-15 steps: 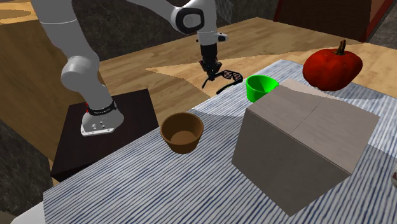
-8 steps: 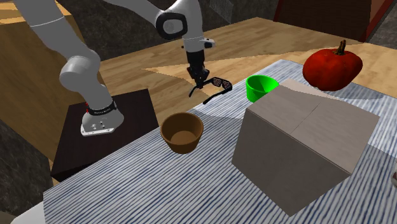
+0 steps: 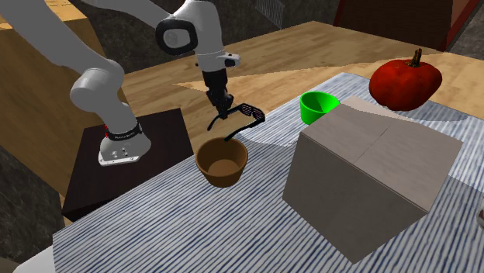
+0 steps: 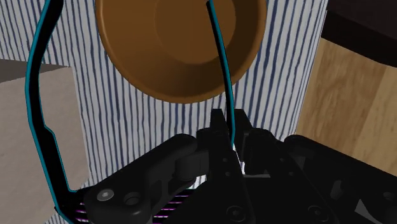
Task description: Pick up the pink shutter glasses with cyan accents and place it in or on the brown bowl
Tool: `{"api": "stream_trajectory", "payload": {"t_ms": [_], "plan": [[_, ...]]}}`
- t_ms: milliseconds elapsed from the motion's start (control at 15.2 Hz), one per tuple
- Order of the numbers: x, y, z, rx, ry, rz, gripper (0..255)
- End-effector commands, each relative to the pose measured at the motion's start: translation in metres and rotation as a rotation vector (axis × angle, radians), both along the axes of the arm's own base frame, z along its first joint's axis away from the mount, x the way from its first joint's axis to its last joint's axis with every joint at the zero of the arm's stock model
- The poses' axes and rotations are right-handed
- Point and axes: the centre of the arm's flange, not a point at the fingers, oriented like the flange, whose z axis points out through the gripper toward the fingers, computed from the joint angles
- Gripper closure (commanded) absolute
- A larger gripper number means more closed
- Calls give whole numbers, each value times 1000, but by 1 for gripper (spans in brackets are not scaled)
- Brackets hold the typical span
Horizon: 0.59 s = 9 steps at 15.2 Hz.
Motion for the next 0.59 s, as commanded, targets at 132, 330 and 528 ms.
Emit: {"api": "stream_trajectory", "payload": {"t_ms": [132, 330, 528], "plan": [[-48, -21, 0, 0, 0, 2, 255], [-65, -29, -5, 0, 0, 2, 255], [-65, -29, -21, 0, 0, 2, 255]]}}
